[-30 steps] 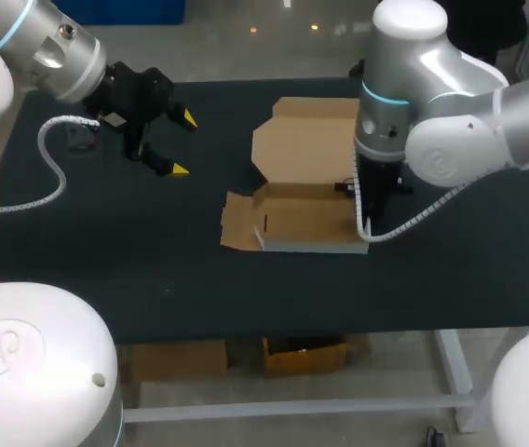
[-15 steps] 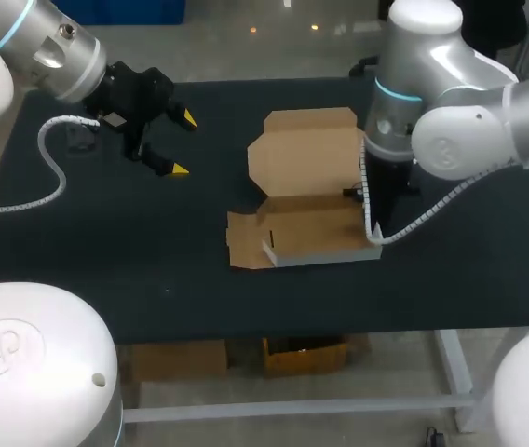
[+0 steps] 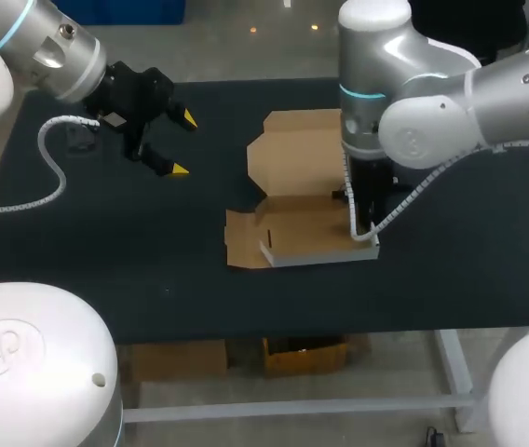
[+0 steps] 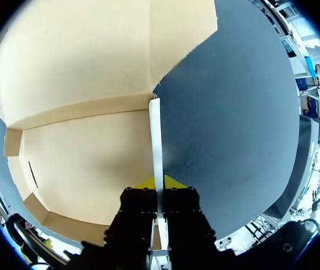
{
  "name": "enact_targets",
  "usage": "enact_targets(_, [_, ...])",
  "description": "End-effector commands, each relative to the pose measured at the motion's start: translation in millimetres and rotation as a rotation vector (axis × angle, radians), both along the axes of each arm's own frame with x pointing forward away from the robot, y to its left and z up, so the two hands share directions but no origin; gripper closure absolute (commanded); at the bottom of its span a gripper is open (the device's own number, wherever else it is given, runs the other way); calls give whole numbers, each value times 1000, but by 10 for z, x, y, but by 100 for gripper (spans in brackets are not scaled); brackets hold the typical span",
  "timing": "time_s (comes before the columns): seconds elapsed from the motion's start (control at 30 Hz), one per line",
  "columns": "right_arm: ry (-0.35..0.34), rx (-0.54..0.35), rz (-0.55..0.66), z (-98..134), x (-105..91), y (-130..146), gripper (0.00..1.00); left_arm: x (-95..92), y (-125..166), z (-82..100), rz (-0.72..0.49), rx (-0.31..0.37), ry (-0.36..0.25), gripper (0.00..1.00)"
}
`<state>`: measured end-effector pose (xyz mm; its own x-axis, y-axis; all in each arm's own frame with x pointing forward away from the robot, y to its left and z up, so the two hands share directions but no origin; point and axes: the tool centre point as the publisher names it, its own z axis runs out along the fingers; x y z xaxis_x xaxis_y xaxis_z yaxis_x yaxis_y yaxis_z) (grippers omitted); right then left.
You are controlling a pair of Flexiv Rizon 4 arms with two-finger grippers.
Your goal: Assemble the packaging by folding the flat box into shape, placing the metal phone stand inside, and closing the box properly
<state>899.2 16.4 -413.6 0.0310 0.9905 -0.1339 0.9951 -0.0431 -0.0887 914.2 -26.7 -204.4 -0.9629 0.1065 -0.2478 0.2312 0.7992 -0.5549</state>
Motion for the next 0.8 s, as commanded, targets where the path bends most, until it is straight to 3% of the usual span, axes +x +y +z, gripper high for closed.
enact_targets(0.03, [14, -89, -9, -16, 45, 73, 100, -7, 1, 9, 1, 3, 0, 0])
enact_targets(0.57, [-15, -212, -88, -7, 45, 50, 100, -7, 1, 9, 1, 3, 0, 0])
enact_targets(0.63, [-34, -201, -94, -2, 41, 37, 100, -7, 1, 9, 1, 3, 0, 0])
enact_targets(0.8, [-71, -56, -68, -6, 28, -22, 100, -7, 1, 9, 1, 3, 0, 0])
